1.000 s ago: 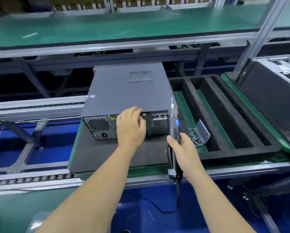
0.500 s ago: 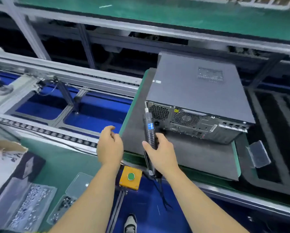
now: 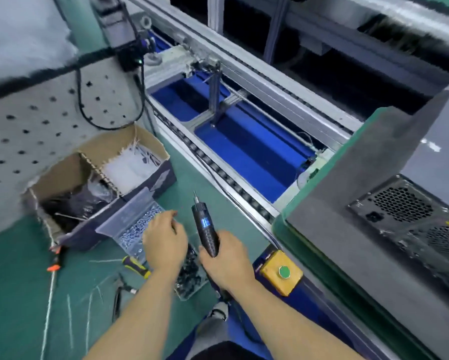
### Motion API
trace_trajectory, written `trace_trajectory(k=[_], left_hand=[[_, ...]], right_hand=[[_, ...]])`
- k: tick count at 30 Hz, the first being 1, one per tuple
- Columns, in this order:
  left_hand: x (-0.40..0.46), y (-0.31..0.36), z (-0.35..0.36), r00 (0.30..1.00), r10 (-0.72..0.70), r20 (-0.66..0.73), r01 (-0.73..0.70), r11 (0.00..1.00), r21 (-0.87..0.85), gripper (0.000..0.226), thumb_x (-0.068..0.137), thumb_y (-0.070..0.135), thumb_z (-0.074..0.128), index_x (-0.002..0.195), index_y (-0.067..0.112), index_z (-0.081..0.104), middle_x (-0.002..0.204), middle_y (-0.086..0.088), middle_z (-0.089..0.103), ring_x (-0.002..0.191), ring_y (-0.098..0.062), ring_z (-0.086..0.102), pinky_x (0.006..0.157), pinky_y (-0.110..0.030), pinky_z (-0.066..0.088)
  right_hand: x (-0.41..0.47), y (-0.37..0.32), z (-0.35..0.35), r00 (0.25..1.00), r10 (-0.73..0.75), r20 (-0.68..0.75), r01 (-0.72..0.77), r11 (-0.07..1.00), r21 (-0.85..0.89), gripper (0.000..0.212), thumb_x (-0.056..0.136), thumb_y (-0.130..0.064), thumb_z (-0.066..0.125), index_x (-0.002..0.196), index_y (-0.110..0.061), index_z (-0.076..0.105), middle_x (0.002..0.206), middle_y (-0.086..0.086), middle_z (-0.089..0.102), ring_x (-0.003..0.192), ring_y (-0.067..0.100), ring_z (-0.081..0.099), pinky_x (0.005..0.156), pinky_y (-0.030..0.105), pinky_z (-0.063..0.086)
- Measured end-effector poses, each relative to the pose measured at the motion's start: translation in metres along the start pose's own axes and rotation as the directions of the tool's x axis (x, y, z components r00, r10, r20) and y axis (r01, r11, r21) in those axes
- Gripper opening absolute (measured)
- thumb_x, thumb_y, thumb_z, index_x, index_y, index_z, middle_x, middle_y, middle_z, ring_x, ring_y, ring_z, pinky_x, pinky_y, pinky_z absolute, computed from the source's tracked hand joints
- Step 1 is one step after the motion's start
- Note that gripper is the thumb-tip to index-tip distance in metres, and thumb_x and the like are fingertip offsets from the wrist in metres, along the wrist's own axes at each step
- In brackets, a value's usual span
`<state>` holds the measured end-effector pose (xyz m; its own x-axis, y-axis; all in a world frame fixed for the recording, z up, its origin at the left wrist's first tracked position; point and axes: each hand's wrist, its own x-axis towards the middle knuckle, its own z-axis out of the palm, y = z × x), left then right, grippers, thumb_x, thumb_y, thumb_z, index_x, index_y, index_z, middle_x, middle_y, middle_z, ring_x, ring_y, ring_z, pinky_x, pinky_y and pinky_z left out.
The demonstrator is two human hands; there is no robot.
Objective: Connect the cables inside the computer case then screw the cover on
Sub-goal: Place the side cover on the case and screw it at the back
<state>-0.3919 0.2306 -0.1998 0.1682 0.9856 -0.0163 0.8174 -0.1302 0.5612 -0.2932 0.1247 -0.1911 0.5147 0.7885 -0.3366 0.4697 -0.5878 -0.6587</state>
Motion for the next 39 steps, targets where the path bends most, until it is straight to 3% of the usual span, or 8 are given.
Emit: trace_trajectory(k=[5,8,14,20,26,31,35,39], left_hand=[[-0.022,-0.052,-0.012,0.985,-0.147,-0.088,0.153,0.986,0.062,0.029,0.089,0.006,0.053,0.115,0.013,0.066,0.116,-0.010,0.065,0.109,-0.034,0.055,0.092,-0.047,0.039],[-0.041,-0.088,-0.024,0.968,-0.213,-0.129,0.231,0.961,0.149,0.028,0.087,0.002,0.053,0.110,0.012,0.066,0.109,-0.012,0.064,0.103,-0.037,0.054,0.088,-0.048,0.037],[-0.085,-0.138,-0.040,0.890,-0.397,-0.224,0.426,0.899,0.100,0.037,0.082,-0.006,0.055,0.113,0.011,0.065,0.111,-0.015,0.060,0.102,-0.038,0.053,0.085,-0.048,0.037],[-0.119,-0.161,-0.047,0.855,-0.494,-0.159,0.503,0.864,0.017,0.037,0.089,0.003,0.052,0.125,0.012,0.057,0.122,-0.011,0.056,0.109,-0.036,0.049,0.091,-0.047,0.040],[-0.113,-0.140,-0.040,0.875,-0.475,-0.096,0.472,0.880,-0.050,0.034,0.094,0.013,0.050,0.128,0.016,0.056,0.124,-0.006,0.057,0.115,-0.029,0.049,0.098,-0.043,0.039],[-0.092,-0.117,-0.031,0.885,-0.457,-0.091,0.461,0.887,0.018,0.034,0.093,0.022,0.053,0.126,0.016,0.055,0.119,-0.009,0.056,0.111,-0.032,0.050,0.094,-0.043,0.040],[-0.079,-0.099,-0.026,0.924,-0.358,-0.138,0.379,0.907,0.184,0.042,0.089,0.024,0.058,0.130,0.018,0.053,0.128,-0.007,0.052,0.114,-0.030,0.044,0.096,-0.045,0.036],[-0.065,-0.054,-0.010,0.995,-0.091,-0.030,0.095,0.953,0.288,0.045,0.090,0.030,0.056,0.133,0.016,0.051,0.134,-0.008,0.049,0.122,-0.029,0.041,0.101,-0.046,0.036]], right_hand=[[-0.016,-0.020,0.037,0.983,-0.095,0.157,0.110,0.990,-0.088,0.028,0.083,-0.053,0.057,0.092,-0.027,0.051,0.093,0.000,0.060,0.087,0.028,0.062,0.073,0.036,0.051],[-0.031,-0.033,0.061,0.965,-0.167,0.202,0.208,0.958,-0.199,0.040,0.086,-0.053,0.054,0.108,-0.020,0.055,0.107,0.005,0.062,0.098,0.030,0.063,0.080,0.038,0.050],[-0.048,-0.053,0.112,0.902,-0.228,0.366,0.320,0.922,-0.216,0.039,0.092,-0.044,0.057,0.116,-0.013,0.059,0.111,0.009,0.062,0.103,0.030,0.062,0.082,0.036,0.053],[-0.052,-0.070,0.144,0.912,-0.212,0.351,0.321,0.902,-0.289,0.040,0.091,-0.046,0.063,0.118,-0.017,0.058,0.110,0.006,0.066,0.100,0.028,0.066,0.079,0.036,0.055],[-0.045,-0.061,0.139,0.898,-0.212,0.386,0.340,0.891,-0.302,0.050,0.094,-0.053,0.058,0.121,-0.010,0.058,0.124,0.008,0.050,0.106,0.030,0.061,0.083,0.038,0.051],[-0.029,-0.048,0.102,0.890,-0.261,0.373,0.343,0.923,-0.172,0.035,0.100,-0.033,0.051,0.126,-0.011,0.060,0.121,0.009,0.058,0.109,0.028,0.059,0.090,0.038,0.050],[-0.016,-0.025,0.051,0.933,-0.289,0.215,0.319,0.940,-0.123,0.032,0.101,-0.028,0.050,0.128,-0.017,0.063,0.119,0.005,0.063,0.108,0.024,0.059,0.090,0.036,0.048],[-0.005,0.014,0.001,0.978,-0.207,0.005,0.206,0.971,-0.119,0.032,0.100,-0.023,0.051,0.130,-0.017,0.062,0.118,0.002,0.064,0.102,0.019,0.060,0.085,0.034,0.048]])
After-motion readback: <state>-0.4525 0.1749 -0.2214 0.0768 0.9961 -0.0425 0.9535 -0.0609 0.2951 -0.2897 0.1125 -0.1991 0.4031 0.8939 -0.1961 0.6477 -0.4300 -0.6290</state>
